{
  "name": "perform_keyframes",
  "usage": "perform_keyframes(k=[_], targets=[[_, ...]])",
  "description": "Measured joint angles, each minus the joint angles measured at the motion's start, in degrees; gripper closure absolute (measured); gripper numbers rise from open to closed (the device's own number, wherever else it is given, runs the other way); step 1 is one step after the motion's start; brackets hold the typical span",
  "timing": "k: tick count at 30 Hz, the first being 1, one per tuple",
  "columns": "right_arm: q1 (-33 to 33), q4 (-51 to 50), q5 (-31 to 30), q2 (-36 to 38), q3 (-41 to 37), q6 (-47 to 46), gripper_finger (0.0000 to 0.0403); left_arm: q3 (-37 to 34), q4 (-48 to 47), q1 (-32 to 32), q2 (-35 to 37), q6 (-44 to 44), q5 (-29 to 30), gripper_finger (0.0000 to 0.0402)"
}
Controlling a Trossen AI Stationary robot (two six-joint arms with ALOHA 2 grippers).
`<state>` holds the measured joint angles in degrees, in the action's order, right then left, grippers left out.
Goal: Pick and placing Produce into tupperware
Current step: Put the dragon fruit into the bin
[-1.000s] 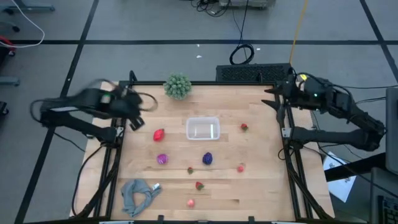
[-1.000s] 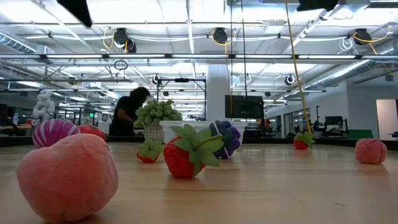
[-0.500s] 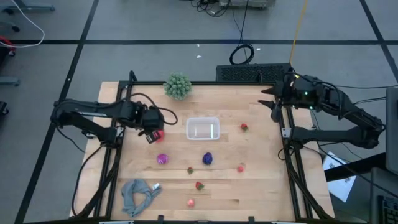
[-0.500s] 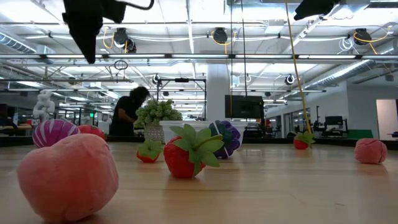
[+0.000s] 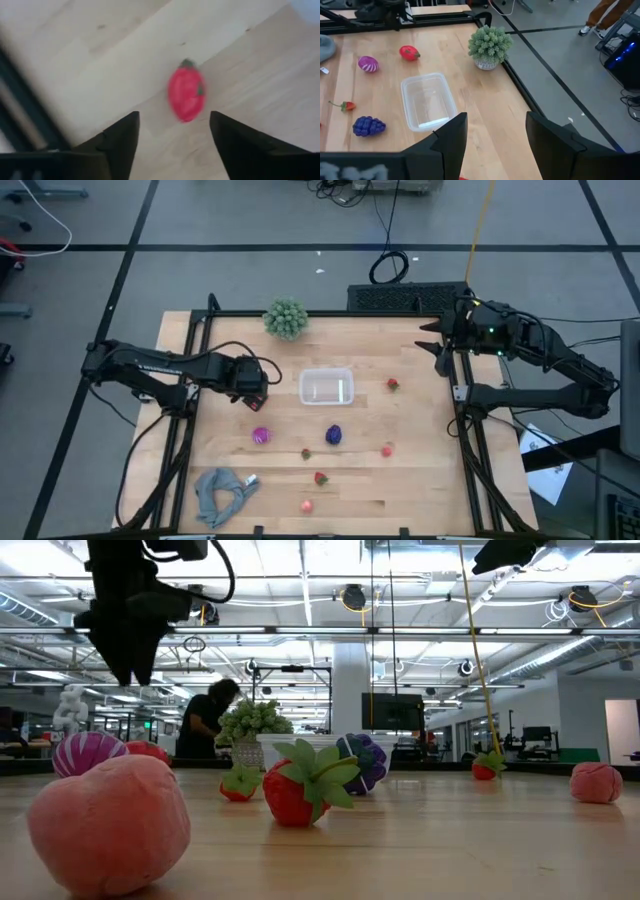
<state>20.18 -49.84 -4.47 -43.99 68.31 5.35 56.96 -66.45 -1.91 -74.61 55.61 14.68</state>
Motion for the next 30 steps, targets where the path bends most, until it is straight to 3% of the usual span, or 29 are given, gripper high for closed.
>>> perform_keyframes(k=[8, 30], targets=[[-0.01, -0.26, 0.0, 0.0, 0.0, 0.01, 0.0209, -5.94, 9.9, 0.0, 0.0, 0.05, -0.72, 0.0102], [-0.01, -0.15, 0.0, -0.02, 0.0, -0.14, 0.0209, -15.2, 21.68, 0.0, -0.01, -0.36, 0.46, 0.01]])
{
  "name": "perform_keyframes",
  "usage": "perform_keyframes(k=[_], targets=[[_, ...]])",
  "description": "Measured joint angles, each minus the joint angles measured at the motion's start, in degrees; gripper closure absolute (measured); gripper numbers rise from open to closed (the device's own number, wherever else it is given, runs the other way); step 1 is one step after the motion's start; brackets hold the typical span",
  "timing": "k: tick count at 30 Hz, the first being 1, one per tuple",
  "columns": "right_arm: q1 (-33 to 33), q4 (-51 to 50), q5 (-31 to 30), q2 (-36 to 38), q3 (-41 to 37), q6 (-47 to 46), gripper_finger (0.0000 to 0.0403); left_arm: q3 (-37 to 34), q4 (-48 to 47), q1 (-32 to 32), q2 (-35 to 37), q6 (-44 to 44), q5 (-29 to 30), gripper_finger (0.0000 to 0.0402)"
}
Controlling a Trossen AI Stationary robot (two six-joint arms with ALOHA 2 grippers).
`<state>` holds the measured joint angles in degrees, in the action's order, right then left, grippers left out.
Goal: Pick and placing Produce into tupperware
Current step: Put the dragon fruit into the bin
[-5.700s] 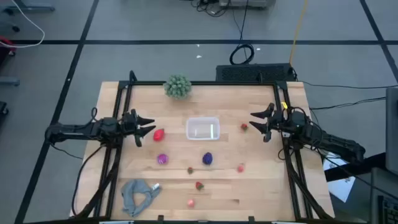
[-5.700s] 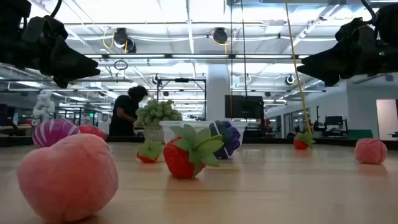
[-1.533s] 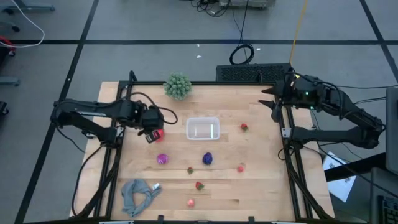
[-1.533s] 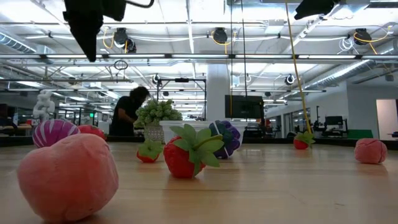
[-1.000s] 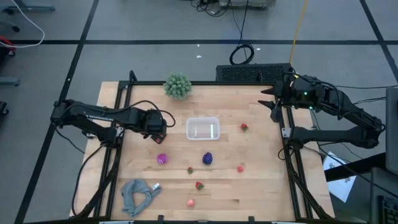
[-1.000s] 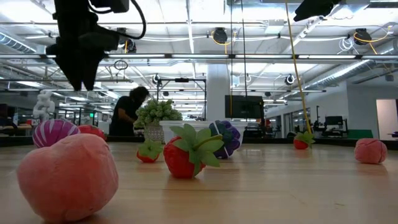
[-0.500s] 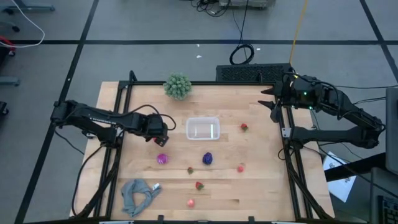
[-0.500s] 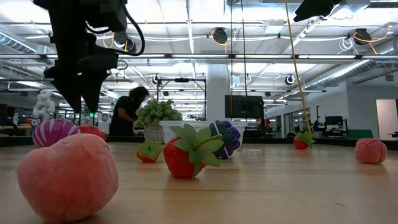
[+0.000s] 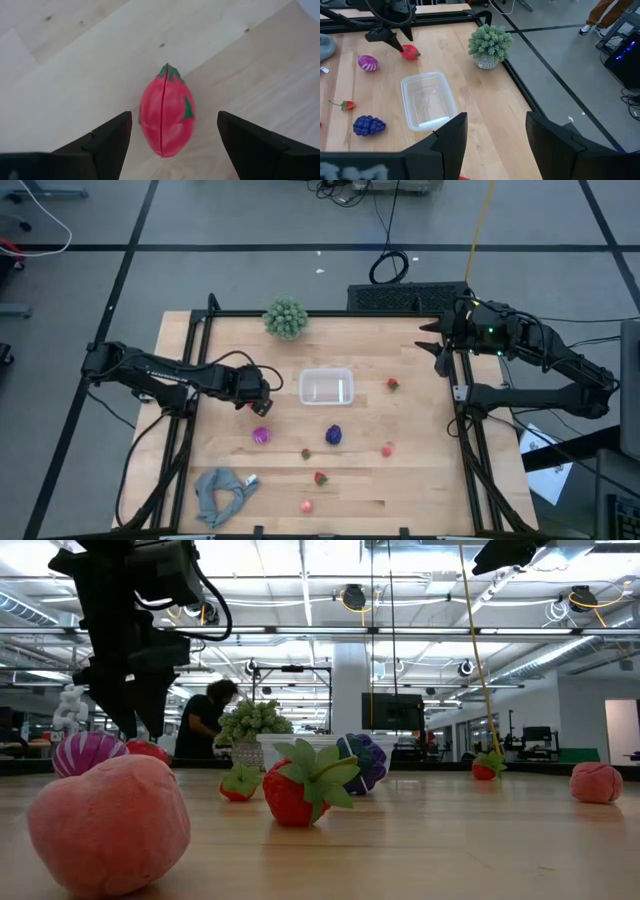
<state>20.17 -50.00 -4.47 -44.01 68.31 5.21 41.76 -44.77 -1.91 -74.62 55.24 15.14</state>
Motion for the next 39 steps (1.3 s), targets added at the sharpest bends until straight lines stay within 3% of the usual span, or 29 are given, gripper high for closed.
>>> perform_keyframes(k=[11, 23, 39], targets=[[0.01, 0.0, 0.0, 0.0, 0.0, -0.02, 0.0209, -0.03, 1.99, 0.0, 0.0, -4.45, 1.48, 0.0101], [0.0, 0.0, 0.0, 0.0, 0.02, -0.82, 0.0209, -0.02, 2.24, 0.0, -0.22, -3.77, 1.44, 0.0101], [-0.03, 0.08, 0.02, -0.69, 0.02, -1.55, 0.0209, -0.08, 2.21, 0.02, -8.39, -4.57, 1.23, 0.0101]])
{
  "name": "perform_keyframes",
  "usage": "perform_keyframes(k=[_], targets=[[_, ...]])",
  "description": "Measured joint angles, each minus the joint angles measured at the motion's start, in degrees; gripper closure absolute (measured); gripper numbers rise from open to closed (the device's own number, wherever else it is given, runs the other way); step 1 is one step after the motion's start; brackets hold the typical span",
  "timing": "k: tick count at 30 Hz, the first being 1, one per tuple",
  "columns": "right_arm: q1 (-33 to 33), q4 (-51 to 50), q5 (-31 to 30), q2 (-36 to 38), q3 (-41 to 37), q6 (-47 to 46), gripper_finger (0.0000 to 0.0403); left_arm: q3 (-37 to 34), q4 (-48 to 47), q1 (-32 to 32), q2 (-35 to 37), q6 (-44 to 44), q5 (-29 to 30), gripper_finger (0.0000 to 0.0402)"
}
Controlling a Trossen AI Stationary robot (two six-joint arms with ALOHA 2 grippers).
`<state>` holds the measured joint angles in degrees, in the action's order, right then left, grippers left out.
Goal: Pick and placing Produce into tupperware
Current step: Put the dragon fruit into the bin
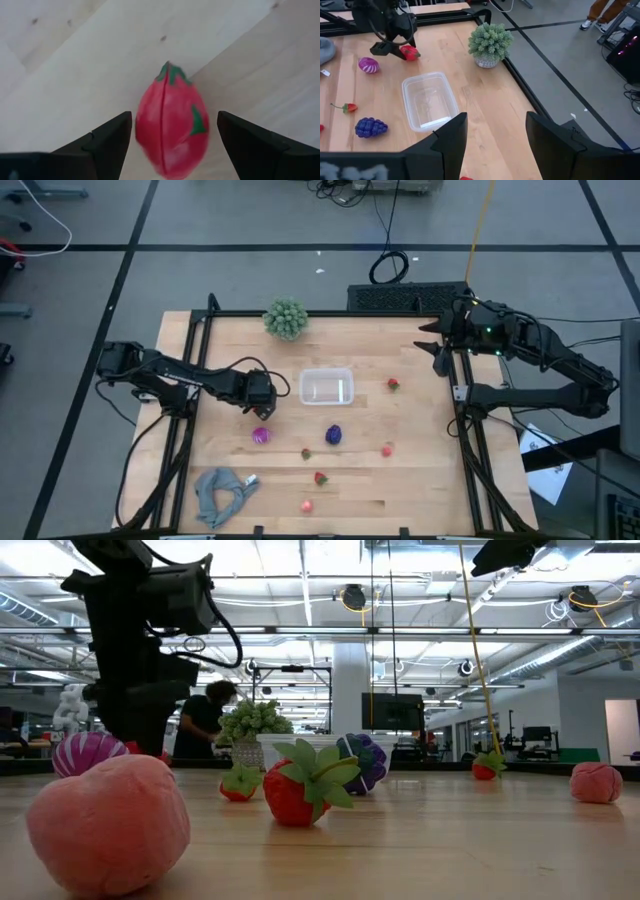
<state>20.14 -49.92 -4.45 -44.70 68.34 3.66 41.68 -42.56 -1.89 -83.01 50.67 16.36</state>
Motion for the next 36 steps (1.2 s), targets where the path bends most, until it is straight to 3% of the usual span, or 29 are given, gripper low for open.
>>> perform_keyframes(k=[12, 23, 36], targets=[[0.0, 1.87, 0.02, -0.93, -1.36, 0.06, 0.0209, 0.07, 1.17, 0.04, -2.8, 0.44, -0.05, 0.0104], [0.0, 2.6, 0.02, -1.03, -3.67, 0.46, 0.0209, 0.05, 1.15, 0.04, -2.6, 0.05, -0.27, 0.0183], [0.0, 7.08, 0.02, -0.95, -3.69, 2.19, 0.0209, 1.66, 0.2, 2.12, -0.29, -3.87, -0.92, 0.0144]])
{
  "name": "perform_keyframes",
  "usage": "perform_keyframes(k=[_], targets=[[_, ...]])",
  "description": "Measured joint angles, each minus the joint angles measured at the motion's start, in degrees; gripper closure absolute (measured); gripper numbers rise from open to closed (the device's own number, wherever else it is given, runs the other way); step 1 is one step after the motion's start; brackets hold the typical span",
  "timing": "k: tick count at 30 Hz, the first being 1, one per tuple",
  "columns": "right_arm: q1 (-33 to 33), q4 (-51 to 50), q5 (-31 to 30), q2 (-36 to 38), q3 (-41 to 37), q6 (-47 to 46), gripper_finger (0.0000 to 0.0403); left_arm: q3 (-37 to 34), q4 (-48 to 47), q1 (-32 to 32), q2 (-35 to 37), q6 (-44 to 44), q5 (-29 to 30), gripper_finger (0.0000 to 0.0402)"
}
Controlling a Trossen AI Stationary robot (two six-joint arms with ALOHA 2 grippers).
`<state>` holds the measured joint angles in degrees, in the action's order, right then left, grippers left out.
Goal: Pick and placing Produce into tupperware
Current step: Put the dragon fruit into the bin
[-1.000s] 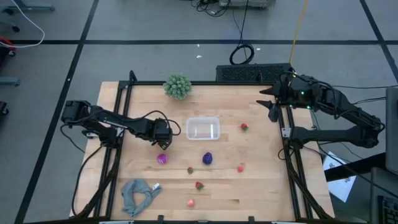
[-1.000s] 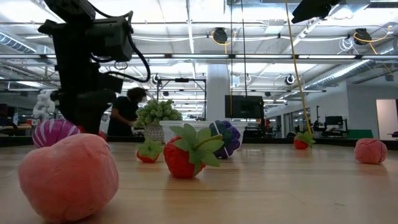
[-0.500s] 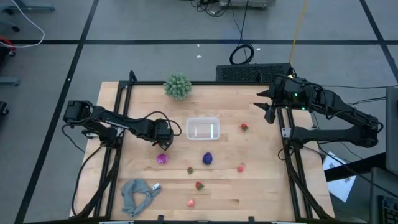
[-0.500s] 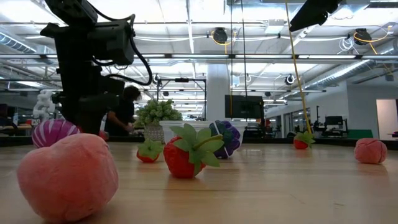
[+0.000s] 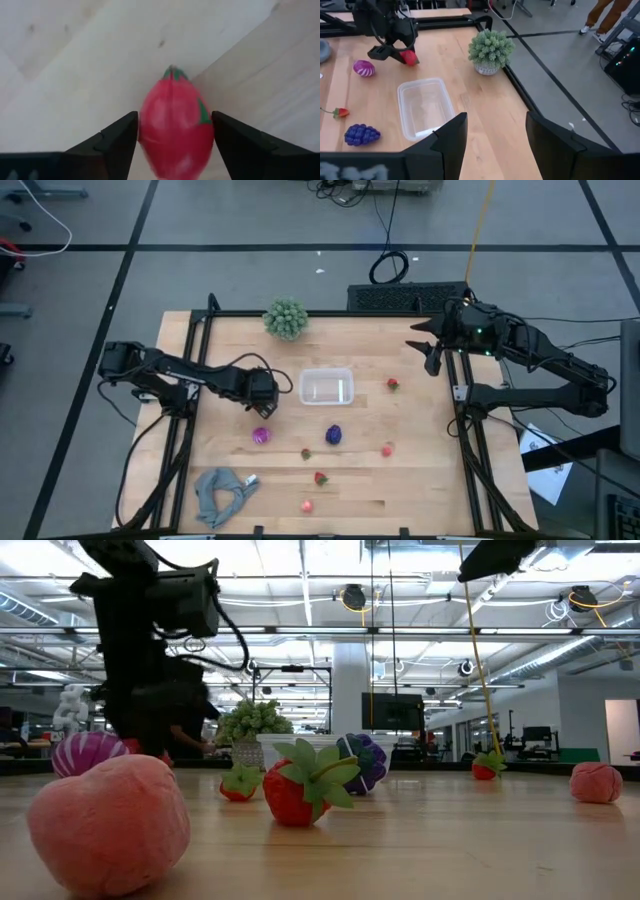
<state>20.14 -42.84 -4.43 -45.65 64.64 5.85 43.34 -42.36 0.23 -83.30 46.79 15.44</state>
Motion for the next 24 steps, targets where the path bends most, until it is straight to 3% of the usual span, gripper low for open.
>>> perform_keyframes(k=[10, 17, 24], targets=[[0.02, 1.03, 0.0, 0.0, 0.0, -0.17, 0.0209, 6.41, -1.34, 3.19, 5.59, -9.15, -0.19, 0.0147], [0.02, 0.85, 0.0, 0.0, 0.0, -0.07, 0.0209, 6.37, -11.8, 2.66, 5.53, -0.6, -0.47, 0.0147], [0.02, 1.03, -0.01, 0.0, 0.0, -0.02, 0.0209, 6.37, -9.66, 0.44, 4.49, 2.18, -3.01, 0.0147]])
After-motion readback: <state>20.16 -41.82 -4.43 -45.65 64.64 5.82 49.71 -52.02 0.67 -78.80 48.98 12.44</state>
